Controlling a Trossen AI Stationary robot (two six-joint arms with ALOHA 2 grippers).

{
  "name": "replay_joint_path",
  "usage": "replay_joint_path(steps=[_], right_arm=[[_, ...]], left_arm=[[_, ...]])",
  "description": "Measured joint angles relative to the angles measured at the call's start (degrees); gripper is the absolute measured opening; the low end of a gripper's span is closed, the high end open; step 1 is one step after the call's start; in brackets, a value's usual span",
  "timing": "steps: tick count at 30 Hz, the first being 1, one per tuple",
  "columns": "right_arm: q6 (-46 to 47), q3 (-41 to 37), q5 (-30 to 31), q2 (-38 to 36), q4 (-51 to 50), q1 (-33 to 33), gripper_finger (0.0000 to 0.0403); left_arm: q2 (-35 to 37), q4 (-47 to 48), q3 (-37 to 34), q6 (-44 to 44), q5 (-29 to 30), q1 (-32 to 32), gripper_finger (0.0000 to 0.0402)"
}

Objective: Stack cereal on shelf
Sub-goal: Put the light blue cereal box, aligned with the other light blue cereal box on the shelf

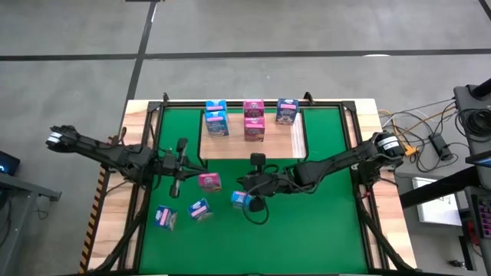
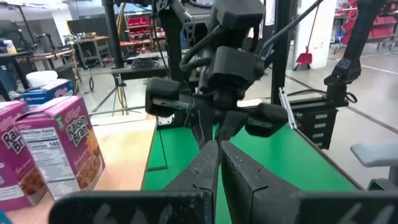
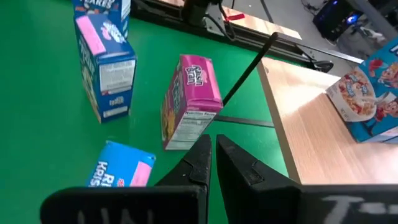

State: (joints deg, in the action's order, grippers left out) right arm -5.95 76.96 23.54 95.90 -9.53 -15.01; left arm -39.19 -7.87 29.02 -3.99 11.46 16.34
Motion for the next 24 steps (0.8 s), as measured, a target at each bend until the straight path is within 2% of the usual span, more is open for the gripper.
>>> replay_joint_path(steps=[9, 17, 21, 24], right_arm=[[2.9, 0.7, 0.5, 0.0, -0.2, 0.0, 0.0013], [-2.1, 0.7, 0.5, 0.0, -0.9, 0.0, 0.0013], [4.9, 0.7, 0.4, 0.0, -0.3, 0.2, 0.0014], [7.2, 0.8, 0.4, -0.1, -2.0, 0.2, 0.0031]], left_arm=[[3.6, 0.9, -1.3, -1.6, 0.0, 0.0, 0.0001], [3.8, 1.2, -0.9, -2.8, 0.0, 0.0, 0.0001], [3.7, 1.2, -0.9, -3.0, 0.0, 0.0, 0.0001], [3.7, 1.2, -0.9, -3.0, 0.0, 0.0, 0.0001]])
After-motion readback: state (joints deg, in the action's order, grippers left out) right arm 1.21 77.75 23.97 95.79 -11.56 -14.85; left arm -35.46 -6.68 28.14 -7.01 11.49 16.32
